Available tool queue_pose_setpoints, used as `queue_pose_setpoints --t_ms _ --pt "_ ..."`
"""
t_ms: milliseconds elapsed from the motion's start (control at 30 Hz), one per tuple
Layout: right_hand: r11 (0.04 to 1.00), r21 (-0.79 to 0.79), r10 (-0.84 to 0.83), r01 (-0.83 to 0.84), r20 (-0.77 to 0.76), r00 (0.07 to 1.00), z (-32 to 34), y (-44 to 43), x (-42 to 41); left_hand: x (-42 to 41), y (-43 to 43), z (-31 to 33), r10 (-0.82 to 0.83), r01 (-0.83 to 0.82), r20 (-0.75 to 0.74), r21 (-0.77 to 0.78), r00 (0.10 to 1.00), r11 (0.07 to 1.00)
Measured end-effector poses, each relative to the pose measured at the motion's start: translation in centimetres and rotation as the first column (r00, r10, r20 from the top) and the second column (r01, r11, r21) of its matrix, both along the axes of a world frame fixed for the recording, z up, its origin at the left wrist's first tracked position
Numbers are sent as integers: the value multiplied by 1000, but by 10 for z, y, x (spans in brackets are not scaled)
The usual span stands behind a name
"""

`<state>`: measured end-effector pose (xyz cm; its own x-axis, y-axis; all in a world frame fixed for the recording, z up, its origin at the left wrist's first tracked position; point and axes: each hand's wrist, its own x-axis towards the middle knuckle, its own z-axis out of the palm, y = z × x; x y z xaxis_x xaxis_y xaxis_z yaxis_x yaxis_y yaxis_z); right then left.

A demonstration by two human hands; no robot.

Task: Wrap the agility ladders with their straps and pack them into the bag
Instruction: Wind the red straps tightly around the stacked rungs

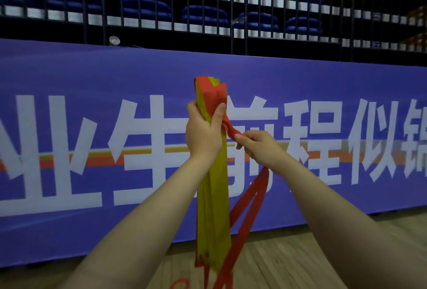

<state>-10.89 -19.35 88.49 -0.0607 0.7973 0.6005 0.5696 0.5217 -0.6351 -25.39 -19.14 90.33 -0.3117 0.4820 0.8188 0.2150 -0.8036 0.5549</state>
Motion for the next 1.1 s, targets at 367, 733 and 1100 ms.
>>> queue_pose_setpoints --t_ms 367,733,1100 --pt "999 43 35 -33 -43 998 -6 8 2 -22 19 0 -3 1 -79 -17 997 1000" --pt "997 68 23 -21 -34 999 -13 14 -1 -22 34 12 -262 252 -14 -232 965 939" --pt "997 72 21 -16 -61 998 -11 9 11 -27 35 10 -458 385 -152 -350 876 854"
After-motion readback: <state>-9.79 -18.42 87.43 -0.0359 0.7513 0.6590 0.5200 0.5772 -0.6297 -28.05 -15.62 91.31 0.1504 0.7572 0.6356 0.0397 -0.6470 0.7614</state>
